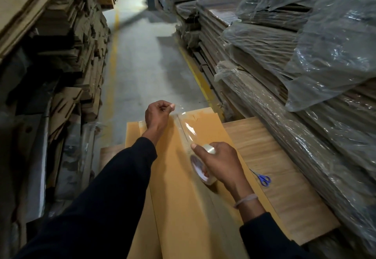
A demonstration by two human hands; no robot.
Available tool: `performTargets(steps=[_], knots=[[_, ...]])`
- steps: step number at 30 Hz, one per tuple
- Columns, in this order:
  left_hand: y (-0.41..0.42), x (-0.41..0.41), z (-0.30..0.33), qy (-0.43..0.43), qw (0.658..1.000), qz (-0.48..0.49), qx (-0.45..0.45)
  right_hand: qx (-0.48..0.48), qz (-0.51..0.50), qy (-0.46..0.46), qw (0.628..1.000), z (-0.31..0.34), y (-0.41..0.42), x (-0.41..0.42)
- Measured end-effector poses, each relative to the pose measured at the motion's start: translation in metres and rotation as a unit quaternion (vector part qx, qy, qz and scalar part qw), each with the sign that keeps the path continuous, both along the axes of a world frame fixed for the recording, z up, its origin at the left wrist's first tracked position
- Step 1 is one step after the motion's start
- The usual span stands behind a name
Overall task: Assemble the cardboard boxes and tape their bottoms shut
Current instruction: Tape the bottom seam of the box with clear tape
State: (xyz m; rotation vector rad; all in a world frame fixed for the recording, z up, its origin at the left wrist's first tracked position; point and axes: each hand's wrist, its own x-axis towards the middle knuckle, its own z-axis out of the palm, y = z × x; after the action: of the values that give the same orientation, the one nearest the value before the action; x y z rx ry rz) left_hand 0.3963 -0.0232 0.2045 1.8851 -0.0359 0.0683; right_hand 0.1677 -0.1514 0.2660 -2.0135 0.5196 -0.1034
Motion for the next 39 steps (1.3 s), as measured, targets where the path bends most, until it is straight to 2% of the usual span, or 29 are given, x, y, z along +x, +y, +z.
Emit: performTargets(steps=[9,15,19,23,25,28,30,35,39], knots=[[-0.013,0.009,-0.008,-0.002,0.985,0.061,0.159,-0.081,-0.032,0.006,0.996,0.001,0.013,0.013],[-0.016,0.031,0.008,0.134,0.965,0.04,0.222,-0.053,-0.029,0.006,0.998,0.002,0.014,0.011],[-0.016,0.038,0.009,0.167,0.963,0.015,0.212,-0.084,-0.036,0.001,0.996,0.0,0.015,0.012],[-0.018,0.028,0.009,0.13,0.963,0.018,0.235,-0.119,-0.056,-0.006,0.991,-0.008,0.017,0.014],[-0.016,0.019,0.007,0.089,0.975,0.023,0.204,-0.108,-0.066,-0.008,0.992,-0.007,0.018,0.013],[-0.012,0.011,-0.005,-0.062,0.983,-0.014,0.171,-0.107,-0.072,-0.02,0.991,-0.002,0.018,0.009],[-0.01,0.009,-0.016,-0.121,0.977,-0.067,0.163,-0.099,-0.065,-0.018,0.993,-0.003,0.019,0.008],[-0.011,0.011,-0.015,-0.079,0.975,-0.098,0.184,-0.088,-0.077,-0.007,0.993,-0.008,0.018,0.01],[0.006,0.015,-0.007,-0.075,0.96,-0.178,0.205,-0.082,-0.081,0.007,0.993,-0.008,0.017,0.01]])
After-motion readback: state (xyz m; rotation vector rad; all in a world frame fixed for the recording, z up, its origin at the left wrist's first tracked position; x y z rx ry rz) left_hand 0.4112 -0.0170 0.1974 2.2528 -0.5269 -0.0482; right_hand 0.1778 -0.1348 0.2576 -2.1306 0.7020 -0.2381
